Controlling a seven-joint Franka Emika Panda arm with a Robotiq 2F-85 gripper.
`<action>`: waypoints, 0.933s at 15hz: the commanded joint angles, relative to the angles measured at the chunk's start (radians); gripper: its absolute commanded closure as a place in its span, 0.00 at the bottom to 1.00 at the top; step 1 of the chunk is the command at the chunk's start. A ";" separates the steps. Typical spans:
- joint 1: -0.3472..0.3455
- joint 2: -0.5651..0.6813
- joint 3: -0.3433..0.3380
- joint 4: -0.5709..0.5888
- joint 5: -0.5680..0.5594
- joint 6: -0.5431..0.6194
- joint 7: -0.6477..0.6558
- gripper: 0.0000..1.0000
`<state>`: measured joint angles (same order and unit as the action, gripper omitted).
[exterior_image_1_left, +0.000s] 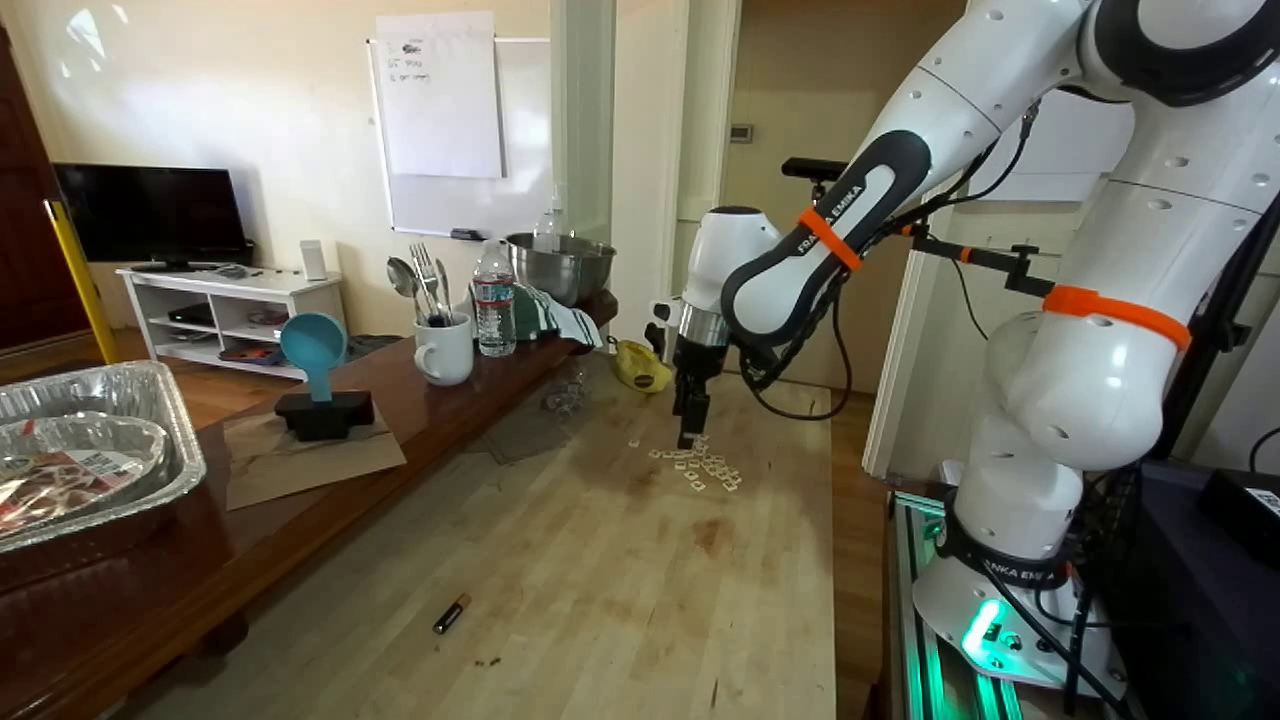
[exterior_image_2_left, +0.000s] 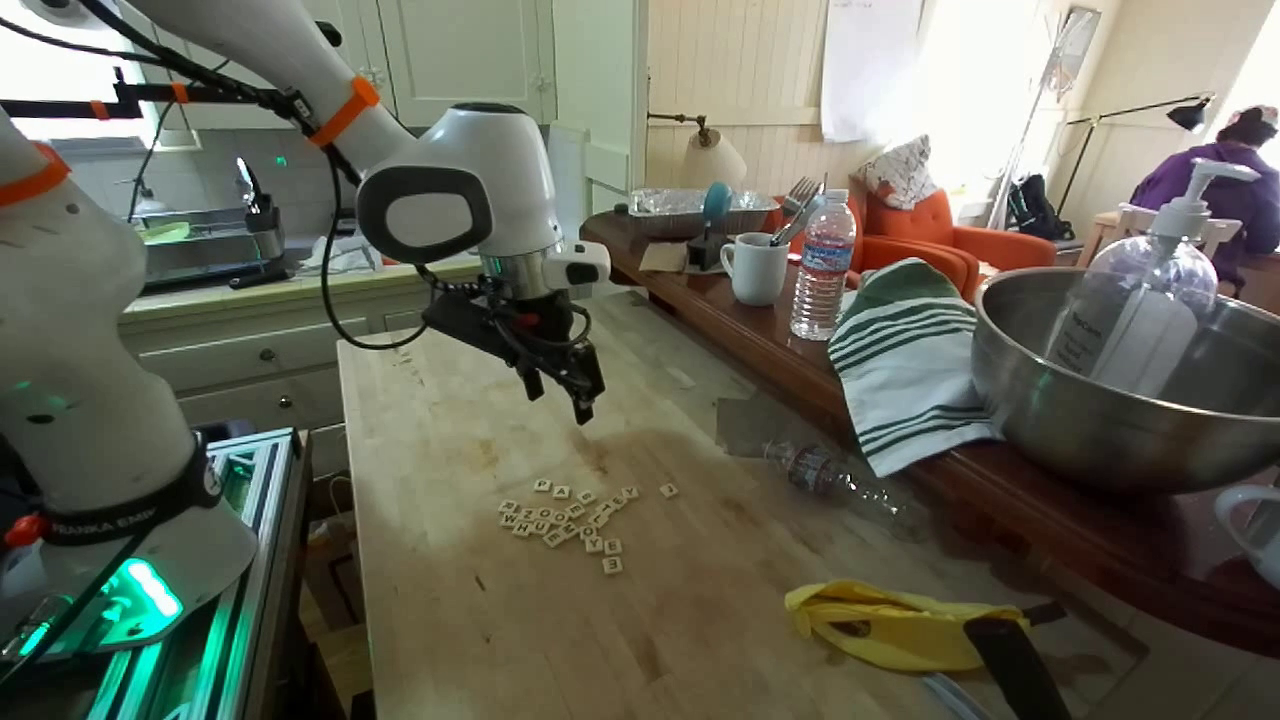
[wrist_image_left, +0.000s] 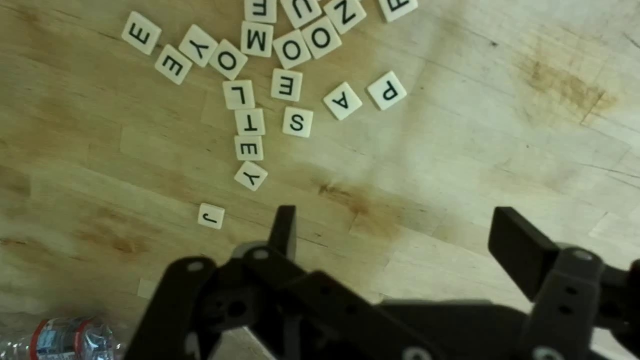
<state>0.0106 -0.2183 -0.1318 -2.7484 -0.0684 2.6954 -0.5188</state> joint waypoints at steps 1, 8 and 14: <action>0.002 0.000 0.006 0.000 -0.003 -0.003 0.011 0.00; 0.023 0.032 0.005 -0.001 0.031 -0.013 -0.005 0.34; 0.025 0.085 -0.016 -0.004 0.063 0.020 -0.136 0.82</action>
<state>0.0309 -0.1649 -0.1277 -2.7531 -0.0292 2.6942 -0.5603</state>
